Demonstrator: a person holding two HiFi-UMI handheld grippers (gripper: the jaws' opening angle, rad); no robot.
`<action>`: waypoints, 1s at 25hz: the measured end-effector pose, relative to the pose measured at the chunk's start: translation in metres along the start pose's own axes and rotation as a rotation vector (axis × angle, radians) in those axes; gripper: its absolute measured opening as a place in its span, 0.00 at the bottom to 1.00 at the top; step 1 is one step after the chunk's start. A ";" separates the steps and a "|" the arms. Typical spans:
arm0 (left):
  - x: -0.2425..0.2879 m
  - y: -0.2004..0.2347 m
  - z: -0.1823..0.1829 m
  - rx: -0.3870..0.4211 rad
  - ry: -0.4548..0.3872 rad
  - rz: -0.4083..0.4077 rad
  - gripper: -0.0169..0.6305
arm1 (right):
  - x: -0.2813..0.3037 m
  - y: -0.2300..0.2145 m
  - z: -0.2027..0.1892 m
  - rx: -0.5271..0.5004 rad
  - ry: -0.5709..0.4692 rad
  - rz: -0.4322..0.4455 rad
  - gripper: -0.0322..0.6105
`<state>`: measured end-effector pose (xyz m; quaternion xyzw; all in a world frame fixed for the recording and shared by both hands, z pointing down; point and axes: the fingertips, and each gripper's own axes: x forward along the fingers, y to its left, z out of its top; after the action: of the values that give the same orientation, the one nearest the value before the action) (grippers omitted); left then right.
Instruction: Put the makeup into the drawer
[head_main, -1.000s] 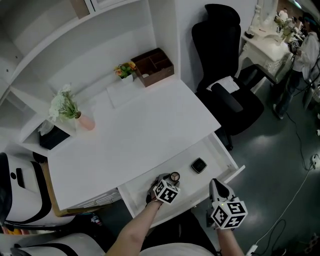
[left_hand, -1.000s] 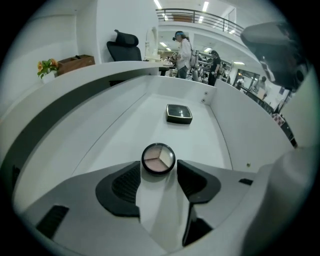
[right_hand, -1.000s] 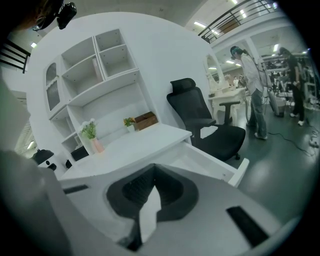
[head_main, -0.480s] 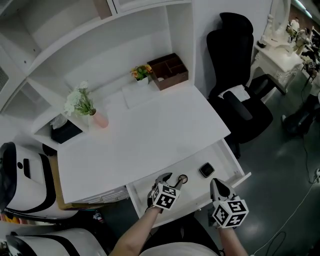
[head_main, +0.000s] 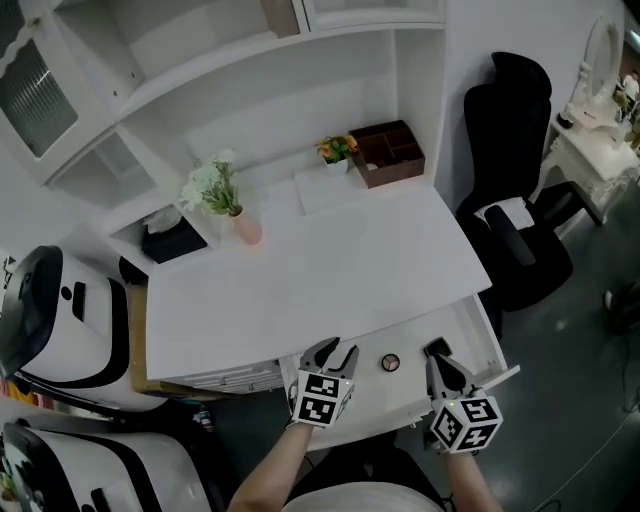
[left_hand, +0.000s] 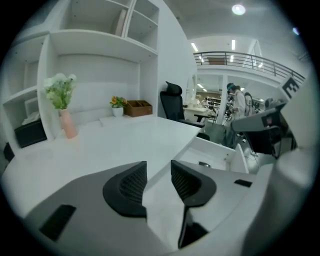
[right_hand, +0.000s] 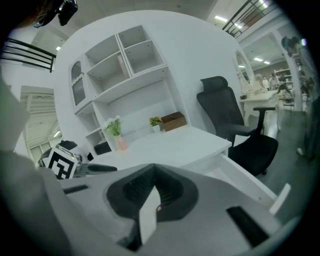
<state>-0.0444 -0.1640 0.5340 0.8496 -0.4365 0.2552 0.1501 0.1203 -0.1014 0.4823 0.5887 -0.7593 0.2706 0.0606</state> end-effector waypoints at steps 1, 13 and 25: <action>-0.007 0.007 0.004 -0.018 -0.020 0.021 0.26 | 0.002 0.004 0.001 -0.005 0.002 0.010 0.05; -0.077 0.071 0.020 -0.127 -0.158 0.233 0.12 | 0.020 0.039 0.013 -0.098 0.006 0.127 0.05; -0.127 0.105 0.021 -0.204 -0.235 0.355 0.07 | 0.027 0.064 0.023 -0.206 0.010 0.170 0.05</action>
<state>-0.1857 -0.1500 0.4487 0.7638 -0.6170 0.1317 0.1363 0.0575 -0.1258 0.4520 0.5115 -0.8299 0.1983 0.1014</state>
